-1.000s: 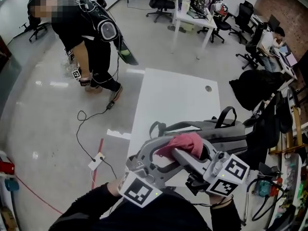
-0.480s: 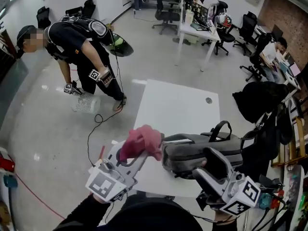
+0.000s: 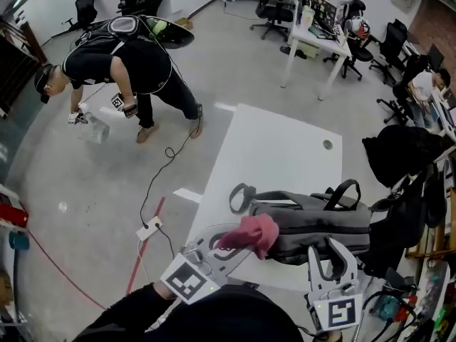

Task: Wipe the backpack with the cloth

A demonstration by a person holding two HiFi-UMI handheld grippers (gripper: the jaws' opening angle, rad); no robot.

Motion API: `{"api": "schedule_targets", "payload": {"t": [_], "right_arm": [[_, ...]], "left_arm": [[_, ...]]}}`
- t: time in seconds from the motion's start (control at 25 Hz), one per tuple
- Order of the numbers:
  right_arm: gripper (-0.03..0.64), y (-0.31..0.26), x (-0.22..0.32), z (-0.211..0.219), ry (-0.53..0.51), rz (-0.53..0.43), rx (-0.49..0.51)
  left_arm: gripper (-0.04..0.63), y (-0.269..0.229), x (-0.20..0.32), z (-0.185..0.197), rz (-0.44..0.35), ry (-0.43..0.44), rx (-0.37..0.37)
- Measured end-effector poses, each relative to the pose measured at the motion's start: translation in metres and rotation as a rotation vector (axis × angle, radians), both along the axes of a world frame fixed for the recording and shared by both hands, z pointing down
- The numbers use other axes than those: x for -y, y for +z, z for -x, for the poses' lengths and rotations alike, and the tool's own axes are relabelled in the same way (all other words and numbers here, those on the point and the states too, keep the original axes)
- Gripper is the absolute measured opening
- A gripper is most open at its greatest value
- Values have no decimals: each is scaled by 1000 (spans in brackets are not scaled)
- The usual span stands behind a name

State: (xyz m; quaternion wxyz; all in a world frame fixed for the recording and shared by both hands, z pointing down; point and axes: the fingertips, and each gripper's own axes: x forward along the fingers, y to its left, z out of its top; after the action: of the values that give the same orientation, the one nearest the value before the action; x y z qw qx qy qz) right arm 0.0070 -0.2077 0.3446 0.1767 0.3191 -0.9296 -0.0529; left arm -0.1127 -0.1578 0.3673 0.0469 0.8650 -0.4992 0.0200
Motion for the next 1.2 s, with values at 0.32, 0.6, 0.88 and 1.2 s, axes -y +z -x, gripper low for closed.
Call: {"api": "schedule_targets", "payload": {"t": [0.32, 0.6, 0.88, 1.2], "right_arm": [[133, 17, 7, 0, 5, 9, 13], [133, 23, 15, 5, 35, 11, 15], [133, 21, 20, 7, 49, 13, 58], [133, 27, 22, 5, 70, 24, 62]], "left_arm": [[94, 82, 42, 11, 164, 106, -137], [94, 281, 43, 40, 615, -57, 38], [94, 117, 45, 10, 271, 49, -176], [94, 121, 60, 36, 247, 19, -202]]}}
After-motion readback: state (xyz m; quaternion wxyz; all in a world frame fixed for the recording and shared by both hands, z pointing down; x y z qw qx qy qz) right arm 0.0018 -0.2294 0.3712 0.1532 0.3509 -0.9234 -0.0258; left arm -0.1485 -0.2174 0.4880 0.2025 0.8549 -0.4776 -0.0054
